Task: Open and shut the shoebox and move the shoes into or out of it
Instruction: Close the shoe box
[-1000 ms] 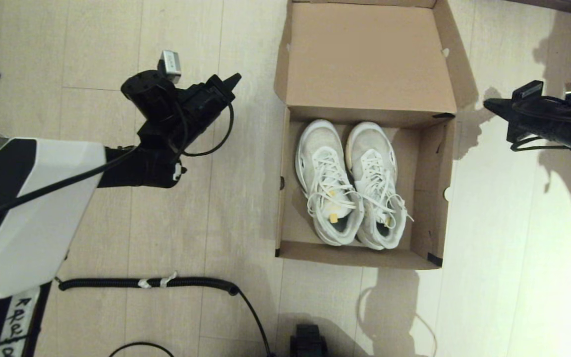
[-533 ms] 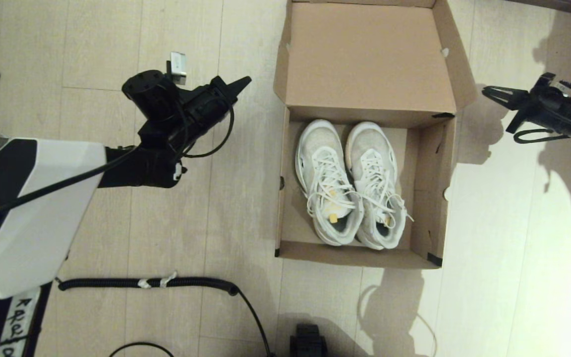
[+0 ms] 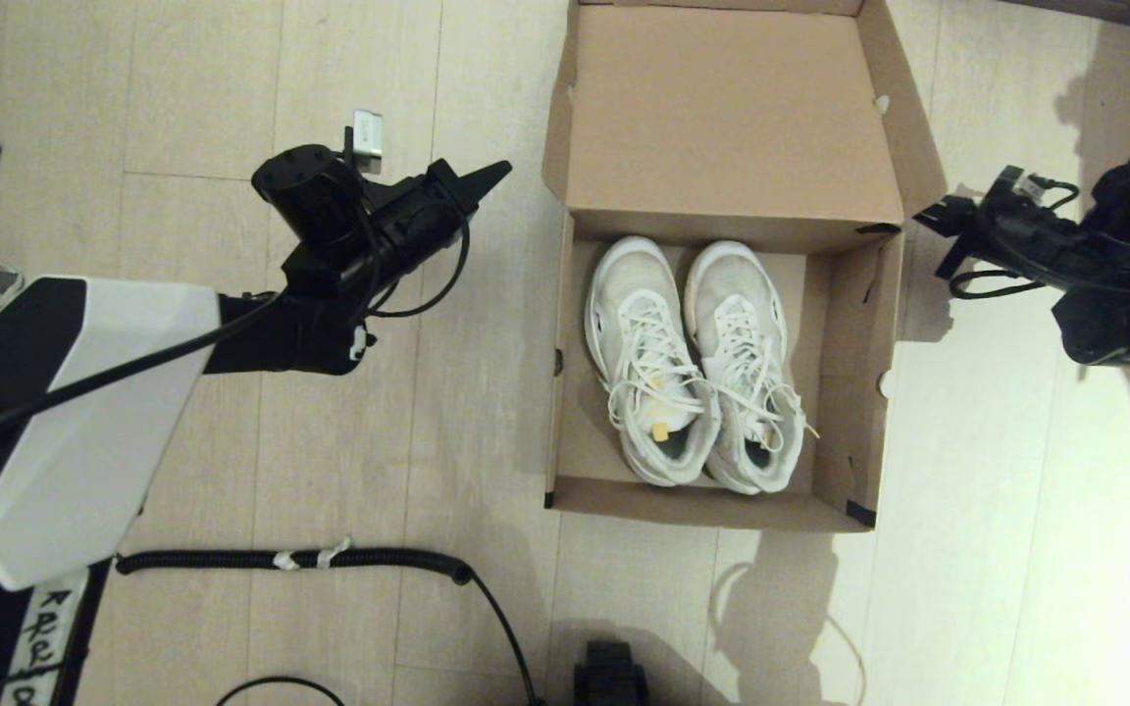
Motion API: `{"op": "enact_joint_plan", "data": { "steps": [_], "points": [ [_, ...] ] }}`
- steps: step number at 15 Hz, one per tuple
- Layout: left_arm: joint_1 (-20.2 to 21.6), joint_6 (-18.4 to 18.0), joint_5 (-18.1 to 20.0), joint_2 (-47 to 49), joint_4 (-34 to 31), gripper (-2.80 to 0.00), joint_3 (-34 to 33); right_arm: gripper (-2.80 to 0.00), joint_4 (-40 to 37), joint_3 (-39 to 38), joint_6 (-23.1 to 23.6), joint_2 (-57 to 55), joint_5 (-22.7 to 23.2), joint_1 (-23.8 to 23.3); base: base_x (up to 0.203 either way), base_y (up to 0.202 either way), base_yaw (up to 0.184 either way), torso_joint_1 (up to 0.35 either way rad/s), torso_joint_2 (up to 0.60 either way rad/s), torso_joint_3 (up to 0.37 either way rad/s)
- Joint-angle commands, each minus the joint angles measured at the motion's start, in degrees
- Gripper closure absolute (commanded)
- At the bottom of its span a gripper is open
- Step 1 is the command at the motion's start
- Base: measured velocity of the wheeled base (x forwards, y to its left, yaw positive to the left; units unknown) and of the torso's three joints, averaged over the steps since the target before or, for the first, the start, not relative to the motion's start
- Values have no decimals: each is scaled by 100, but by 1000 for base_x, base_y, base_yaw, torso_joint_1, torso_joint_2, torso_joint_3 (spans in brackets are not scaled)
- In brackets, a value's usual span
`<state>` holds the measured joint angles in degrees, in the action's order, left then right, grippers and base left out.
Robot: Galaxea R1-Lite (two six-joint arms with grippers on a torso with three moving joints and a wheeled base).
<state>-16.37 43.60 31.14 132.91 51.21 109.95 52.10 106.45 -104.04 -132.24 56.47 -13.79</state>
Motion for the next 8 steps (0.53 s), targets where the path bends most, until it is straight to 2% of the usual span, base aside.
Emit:
{"op": "enact_joint_plan", "data": {
  "steps": [1,3,4,8],
  "points": [
    [-15,26,146,24,32,0,0,0,-143,6,612,-15,11,178,0,0,0,0,0,0],
    [-15,23,293,62,38,0,9,0,-450,3,1618,-42,-50,355,0,0,0,0,0,0],
    [-15,17,305,99,63,0,9,0,-519,38,1832,-91,-79,409,0,0,0,0,0,0],
    [-68,-9,297,129,126,0,0,0,-681,488,1835,-202,-124,414,0,0,0,0,0,0]
  ]
}}
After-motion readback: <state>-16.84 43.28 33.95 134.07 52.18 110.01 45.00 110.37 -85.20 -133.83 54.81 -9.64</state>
